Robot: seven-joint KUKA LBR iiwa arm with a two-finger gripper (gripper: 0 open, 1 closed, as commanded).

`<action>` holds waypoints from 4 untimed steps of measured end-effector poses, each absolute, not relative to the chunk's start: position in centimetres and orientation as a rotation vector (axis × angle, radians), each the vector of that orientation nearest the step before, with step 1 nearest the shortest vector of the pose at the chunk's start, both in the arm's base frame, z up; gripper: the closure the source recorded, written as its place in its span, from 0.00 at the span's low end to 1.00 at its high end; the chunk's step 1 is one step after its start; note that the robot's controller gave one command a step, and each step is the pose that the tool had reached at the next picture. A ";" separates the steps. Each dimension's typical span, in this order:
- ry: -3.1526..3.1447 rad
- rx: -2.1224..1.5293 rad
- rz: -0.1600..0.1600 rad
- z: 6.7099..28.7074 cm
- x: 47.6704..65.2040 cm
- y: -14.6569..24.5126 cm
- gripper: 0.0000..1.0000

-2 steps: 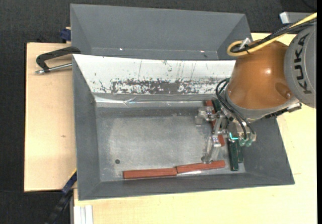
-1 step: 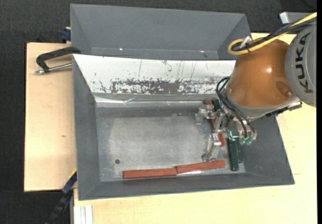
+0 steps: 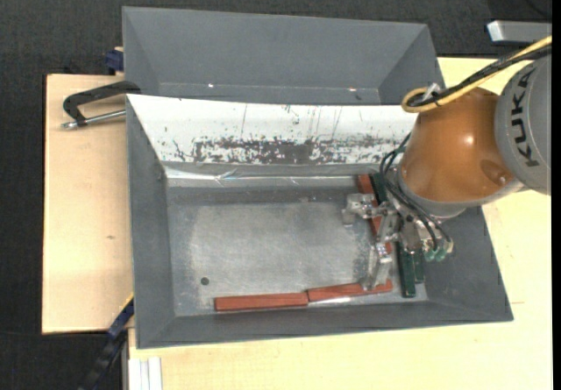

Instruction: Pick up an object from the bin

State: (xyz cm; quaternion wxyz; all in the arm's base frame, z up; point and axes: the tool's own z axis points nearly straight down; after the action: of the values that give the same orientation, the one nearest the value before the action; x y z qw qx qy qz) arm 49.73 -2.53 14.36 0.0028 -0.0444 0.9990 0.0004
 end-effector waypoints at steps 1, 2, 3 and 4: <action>3.103 -0.466 0.000 8.9 49.7 -5.4 0.00; 3.082 -0.583 -0.003 6.4 49.6 -5.6 0.00; 3.058 -0.706 0.001 7.1 49.3 -4.5 1.00; 3.058 -0.706 0.001 7.1 49.3 -4.5 1.00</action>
Offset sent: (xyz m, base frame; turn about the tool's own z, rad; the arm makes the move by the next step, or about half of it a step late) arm -0.0053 -0.0144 -0.0707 -0.3523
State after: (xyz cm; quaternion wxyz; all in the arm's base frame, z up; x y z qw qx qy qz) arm 49.27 -4.46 7.10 0.0015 -0.2250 0.9744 0.0004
